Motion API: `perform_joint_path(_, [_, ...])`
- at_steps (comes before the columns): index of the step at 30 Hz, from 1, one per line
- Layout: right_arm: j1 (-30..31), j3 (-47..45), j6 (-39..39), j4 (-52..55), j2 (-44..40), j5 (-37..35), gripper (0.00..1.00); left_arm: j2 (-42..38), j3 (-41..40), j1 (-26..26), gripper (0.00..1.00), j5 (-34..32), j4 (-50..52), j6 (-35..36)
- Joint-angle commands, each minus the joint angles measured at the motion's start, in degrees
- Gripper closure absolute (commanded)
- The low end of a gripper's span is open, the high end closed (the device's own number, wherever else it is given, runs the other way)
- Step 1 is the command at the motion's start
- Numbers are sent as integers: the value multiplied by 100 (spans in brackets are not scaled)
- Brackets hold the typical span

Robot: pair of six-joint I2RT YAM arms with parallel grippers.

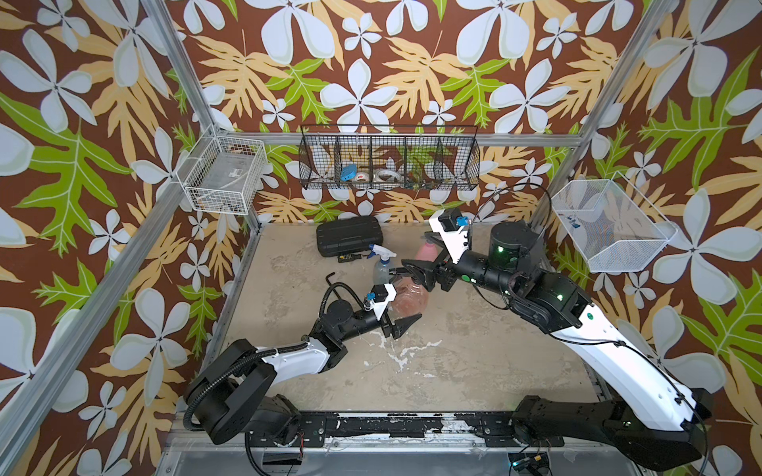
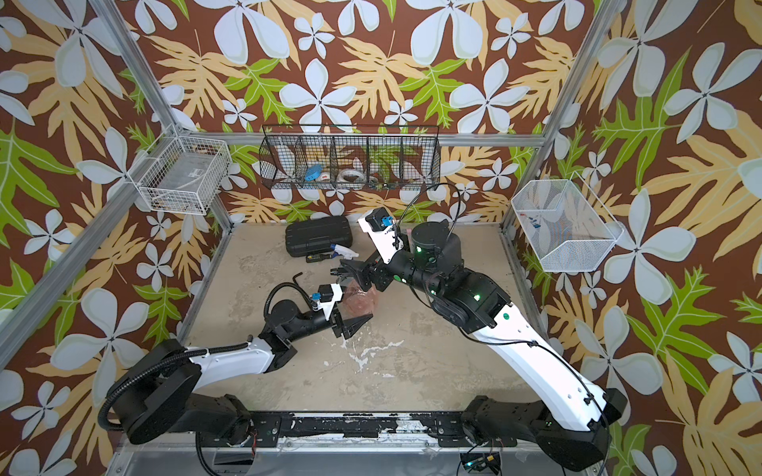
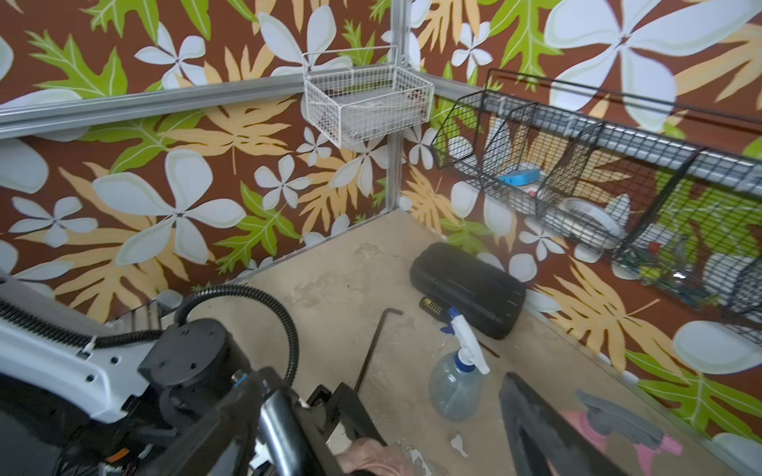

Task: Attach spray nozzles to spray bottles
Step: Insert the spray nozzle into the spray bottle.

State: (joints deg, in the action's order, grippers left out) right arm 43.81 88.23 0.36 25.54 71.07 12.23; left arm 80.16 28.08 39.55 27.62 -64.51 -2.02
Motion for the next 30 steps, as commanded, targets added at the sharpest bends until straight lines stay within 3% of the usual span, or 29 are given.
perform_joint_path(1, [-10,-37,-180,194,18,494,12,-48,31,-100,35,351,2,-210])
perform_joint_path(10, [-5,1,-308,189,251,606,31,75,215,-149,35,612,150,-403])
perform_joint_path(27, [-9,-192,-252,-21,197,396,97,-177,155,-290,35,383,-28,-419])
perform_joint_path(30, [-14,-306,-160,-148,122,373,100,-245,90,-290,35,222,-146,-400])
